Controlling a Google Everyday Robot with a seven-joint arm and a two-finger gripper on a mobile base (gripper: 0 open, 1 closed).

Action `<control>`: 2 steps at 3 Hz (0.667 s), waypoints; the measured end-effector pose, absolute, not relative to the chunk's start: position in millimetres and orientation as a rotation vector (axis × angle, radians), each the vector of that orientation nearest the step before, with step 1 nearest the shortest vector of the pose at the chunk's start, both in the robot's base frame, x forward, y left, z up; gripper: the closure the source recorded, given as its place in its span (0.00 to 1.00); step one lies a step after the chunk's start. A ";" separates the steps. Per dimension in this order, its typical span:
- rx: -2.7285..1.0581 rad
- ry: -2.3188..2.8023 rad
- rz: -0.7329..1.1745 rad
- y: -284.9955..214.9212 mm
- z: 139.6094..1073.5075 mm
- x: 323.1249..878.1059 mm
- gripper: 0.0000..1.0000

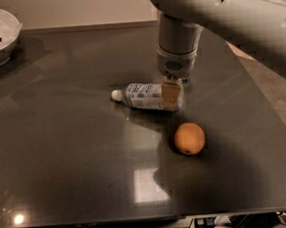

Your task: Move blue plastic bottle near redbull can

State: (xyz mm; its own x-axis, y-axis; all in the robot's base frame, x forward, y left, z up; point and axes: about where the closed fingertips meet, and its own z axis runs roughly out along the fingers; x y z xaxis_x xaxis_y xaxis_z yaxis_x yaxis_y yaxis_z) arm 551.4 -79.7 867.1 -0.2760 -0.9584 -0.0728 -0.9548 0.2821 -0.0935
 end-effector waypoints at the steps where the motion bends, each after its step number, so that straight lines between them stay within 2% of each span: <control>1: -1.806 2.424 -0.041 -111.2 871.2 564.5 1.00; 2: -1.756 2.439 -0.048 -139.2 878.7 577.8 1.00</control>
Offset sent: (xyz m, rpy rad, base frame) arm 0.0386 -0.1001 0.0233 0.0158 -0.0194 -0.0863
